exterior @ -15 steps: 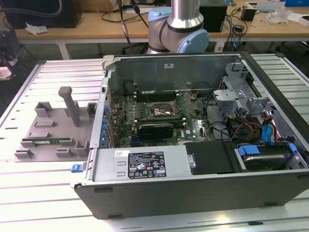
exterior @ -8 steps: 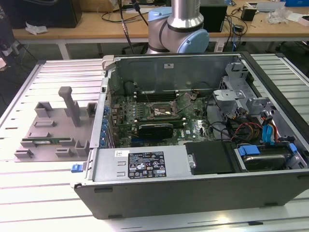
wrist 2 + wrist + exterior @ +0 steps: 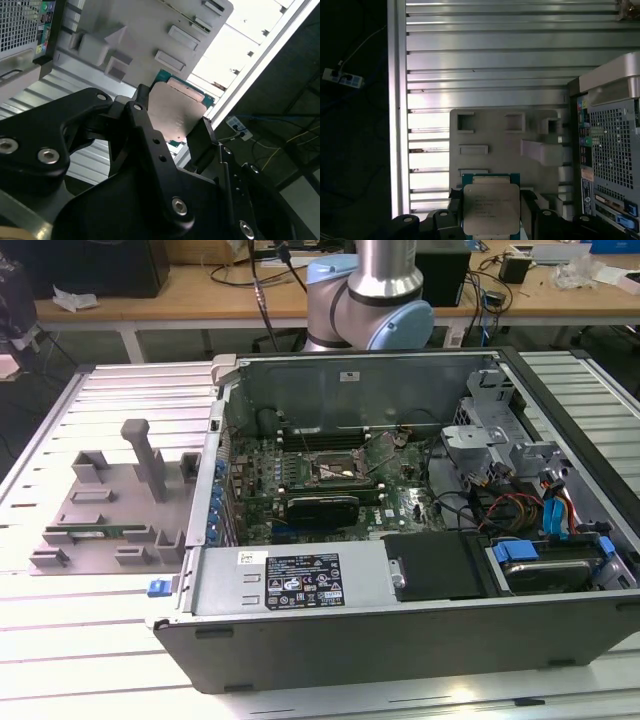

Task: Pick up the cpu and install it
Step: 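Pick up the cpu and move it towards the insertion slot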

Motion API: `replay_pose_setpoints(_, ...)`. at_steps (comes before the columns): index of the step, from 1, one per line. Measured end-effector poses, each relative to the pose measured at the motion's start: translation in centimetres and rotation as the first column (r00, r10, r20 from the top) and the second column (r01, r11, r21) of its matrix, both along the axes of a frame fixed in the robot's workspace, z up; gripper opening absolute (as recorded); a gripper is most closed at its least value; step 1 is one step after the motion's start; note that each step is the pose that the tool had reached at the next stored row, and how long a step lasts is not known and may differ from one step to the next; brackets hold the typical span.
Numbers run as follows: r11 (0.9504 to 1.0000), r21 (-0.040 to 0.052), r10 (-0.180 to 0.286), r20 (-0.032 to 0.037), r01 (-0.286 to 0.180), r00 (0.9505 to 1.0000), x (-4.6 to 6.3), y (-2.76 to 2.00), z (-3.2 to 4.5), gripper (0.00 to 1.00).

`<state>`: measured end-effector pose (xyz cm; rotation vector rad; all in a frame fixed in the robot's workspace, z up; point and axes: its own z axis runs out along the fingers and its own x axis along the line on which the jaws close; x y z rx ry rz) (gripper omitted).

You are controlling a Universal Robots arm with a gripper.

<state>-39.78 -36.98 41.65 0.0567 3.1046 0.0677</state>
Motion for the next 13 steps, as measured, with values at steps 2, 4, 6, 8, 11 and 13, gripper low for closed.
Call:
replay_pose_setpoints(2,1.0000,0.0000,0.000,-0.0001,0.000,1.0000,0.8,0.00,0.01,0.55)
replay_pose_setpoints(4,1.0000,0.0000,0.000,0.0000,0.000,1.0000,1.5,0.00,0.00,0.55)
replay_pose_setpoints(6,1.0000,0.0000,0.000,-0.0001,0.000,1.0000,1.9,0.00,0.00,0.55)
replay_pose_setpoints(8,1.0000,0.0000,0.000,0.0000,0.000,1.0000,2.7,0.00,0.00,0.55)
replay_pose_setpoints(11,1.0000,0.0001,0.000,0.0000,0.000,1.0000,4.8,0.00,0.00,0.55)
replay_pose_setpoints(13,1.0000,0.0000,0.000,-0.0001,0.000,1.0000,5.5,0.00,0.00,0.55)
